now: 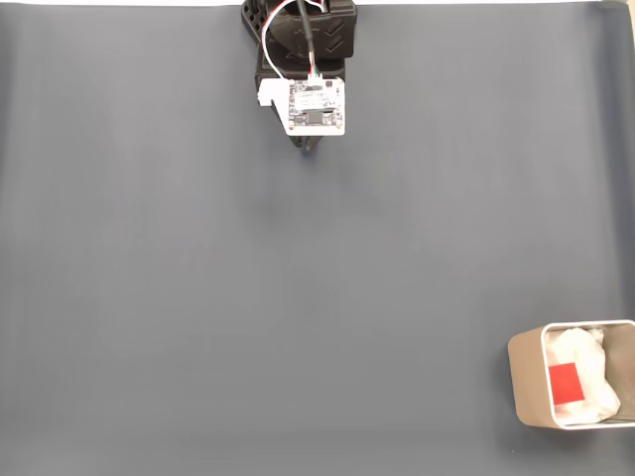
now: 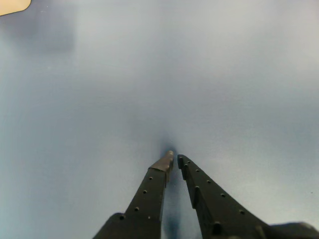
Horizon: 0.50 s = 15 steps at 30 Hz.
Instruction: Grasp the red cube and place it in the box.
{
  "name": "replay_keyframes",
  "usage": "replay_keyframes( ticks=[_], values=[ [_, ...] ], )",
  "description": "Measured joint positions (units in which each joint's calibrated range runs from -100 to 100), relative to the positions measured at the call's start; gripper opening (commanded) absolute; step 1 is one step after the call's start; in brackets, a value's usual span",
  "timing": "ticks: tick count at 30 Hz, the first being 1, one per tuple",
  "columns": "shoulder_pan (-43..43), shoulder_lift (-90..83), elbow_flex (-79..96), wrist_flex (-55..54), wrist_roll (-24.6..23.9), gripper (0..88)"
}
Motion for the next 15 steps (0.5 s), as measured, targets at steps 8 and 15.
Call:
replay_keyframes(
  ticks=[8,15],
  values=[
    [0.0,0.0,0.0,0.3,0.0,0.1],
    [0.0,0.0,0.0,0.3,0.0,0.1]
  ],
)
